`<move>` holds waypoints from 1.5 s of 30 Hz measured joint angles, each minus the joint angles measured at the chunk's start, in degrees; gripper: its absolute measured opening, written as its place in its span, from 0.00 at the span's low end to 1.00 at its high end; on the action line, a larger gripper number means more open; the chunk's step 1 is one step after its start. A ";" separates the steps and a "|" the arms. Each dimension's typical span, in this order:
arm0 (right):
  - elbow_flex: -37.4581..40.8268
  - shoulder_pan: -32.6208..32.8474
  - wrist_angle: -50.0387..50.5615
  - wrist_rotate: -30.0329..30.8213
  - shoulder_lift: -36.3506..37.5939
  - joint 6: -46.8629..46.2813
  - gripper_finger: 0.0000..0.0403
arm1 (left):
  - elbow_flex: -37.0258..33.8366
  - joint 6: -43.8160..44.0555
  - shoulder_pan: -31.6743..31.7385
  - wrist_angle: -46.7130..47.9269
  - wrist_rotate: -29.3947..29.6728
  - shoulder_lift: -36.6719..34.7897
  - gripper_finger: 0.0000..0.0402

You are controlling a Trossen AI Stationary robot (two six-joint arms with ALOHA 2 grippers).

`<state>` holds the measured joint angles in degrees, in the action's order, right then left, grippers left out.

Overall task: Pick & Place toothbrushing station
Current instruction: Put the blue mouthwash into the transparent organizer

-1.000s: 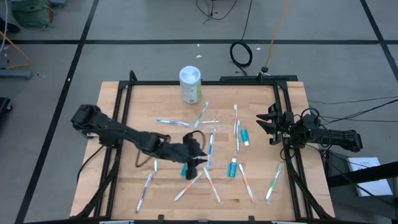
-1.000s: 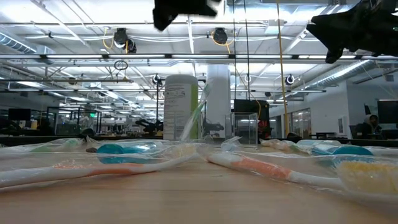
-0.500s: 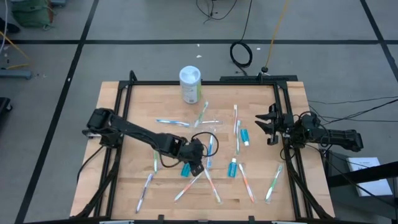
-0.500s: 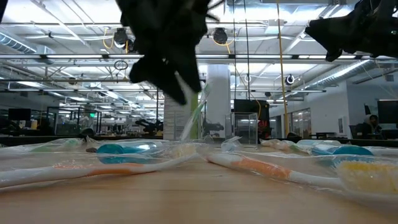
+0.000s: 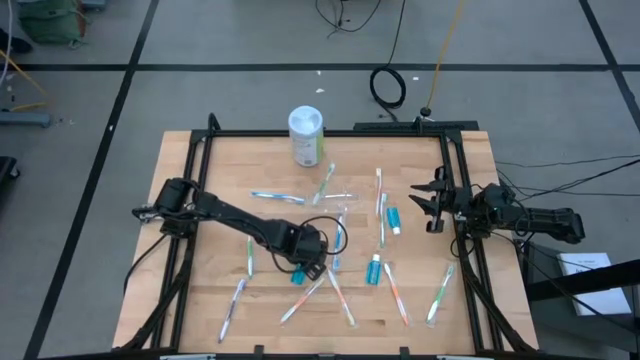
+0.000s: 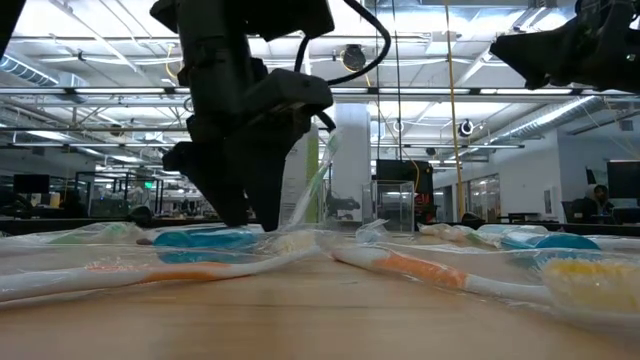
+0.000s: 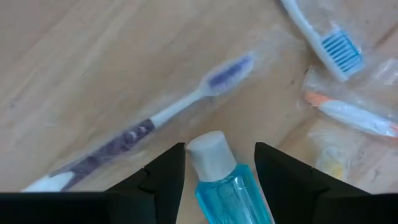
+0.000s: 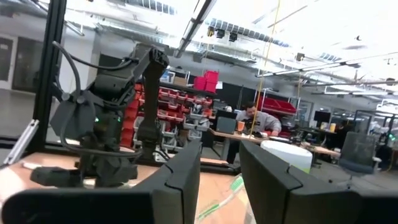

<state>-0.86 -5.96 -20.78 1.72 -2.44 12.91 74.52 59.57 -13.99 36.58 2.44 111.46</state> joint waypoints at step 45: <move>0.00 0.00 -0.72 0.00 0.02 1.94 0.26 | 7.61 -13.16 1.72 -9.06 8.22 -0.48 0.19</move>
<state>-0.86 -5.96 -21.50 1.72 -2.42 14.85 82.13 46.41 -12.27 27.52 10.66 110.98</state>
